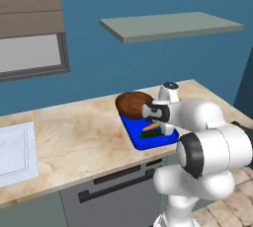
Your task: Place the two vegetables and bowl onto the tray for setting up a vegetable dip station.
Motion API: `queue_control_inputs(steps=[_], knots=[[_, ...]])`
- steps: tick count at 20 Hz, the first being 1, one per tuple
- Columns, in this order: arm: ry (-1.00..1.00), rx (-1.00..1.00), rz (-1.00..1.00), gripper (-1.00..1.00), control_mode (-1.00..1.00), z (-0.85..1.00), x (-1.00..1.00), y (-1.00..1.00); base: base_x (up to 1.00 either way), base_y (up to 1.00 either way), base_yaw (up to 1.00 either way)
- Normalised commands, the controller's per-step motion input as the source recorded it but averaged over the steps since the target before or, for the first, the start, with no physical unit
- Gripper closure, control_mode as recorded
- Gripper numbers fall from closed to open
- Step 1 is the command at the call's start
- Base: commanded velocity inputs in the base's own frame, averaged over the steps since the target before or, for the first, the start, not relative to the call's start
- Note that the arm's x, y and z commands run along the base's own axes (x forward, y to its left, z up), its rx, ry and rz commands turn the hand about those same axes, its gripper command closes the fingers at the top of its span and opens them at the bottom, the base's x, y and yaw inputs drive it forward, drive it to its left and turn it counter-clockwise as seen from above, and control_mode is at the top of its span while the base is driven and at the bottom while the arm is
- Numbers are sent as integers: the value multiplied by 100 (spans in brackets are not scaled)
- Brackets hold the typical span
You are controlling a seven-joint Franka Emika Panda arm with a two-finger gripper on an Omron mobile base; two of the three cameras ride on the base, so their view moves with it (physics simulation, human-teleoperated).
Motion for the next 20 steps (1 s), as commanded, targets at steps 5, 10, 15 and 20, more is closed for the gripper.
queue_control_inputs(steps=[5, 10, 15, 20], knots=[[1, 0, -3, -100, -100, 65, -36, 0, 0, 0, 0], [0, 6, -5, -100, -100, 33, -32, 23, 0, 0, 0], [0, 1, 0, -100, -100, 37, -49, 66, 0, 0, 0], [0, 0, 4, -100, -100, 9, -66, 81, 0, 0, 0]])
